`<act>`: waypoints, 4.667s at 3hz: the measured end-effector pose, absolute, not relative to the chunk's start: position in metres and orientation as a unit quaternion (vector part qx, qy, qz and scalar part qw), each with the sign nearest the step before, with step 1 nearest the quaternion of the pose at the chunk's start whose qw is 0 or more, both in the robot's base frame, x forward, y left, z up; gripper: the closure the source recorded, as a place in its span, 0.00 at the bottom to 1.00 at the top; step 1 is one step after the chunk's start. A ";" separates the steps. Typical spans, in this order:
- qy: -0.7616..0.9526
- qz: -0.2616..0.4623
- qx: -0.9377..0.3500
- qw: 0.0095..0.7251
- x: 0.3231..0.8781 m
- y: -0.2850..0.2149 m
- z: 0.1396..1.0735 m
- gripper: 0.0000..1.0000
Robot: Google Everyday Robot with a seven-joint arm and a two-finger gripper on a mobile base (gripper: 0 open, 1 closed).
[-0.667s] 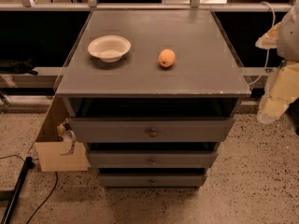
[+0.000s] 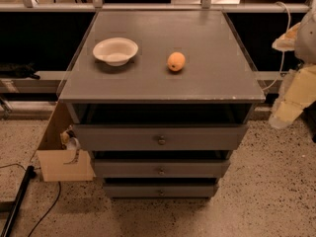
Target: Open middle drawer
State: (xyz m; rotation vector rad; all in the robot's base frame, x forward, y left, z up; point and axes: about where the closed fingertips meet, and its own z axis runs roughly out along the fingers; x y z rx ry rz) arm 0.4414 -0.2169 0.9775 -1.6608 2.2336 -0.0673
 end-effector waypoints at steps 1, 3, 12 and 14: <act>0.811 0.021 -0.549 0.203 0.443 -0.218 0.949 0.00; 0.844 0.084 -0.498 0.180 0.446 -0.205 0.831 0.00; 0.838 0.191 -0.503 0.087 0.450 -0.155 0.544 0.00; 0.839 0.171 -0.503 0.120 0.460 -0.140 0.510 0.00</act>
Offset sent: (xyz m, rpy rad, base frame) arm 0.0076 0.0011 -0.1892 0.2944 0.1806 -0.2523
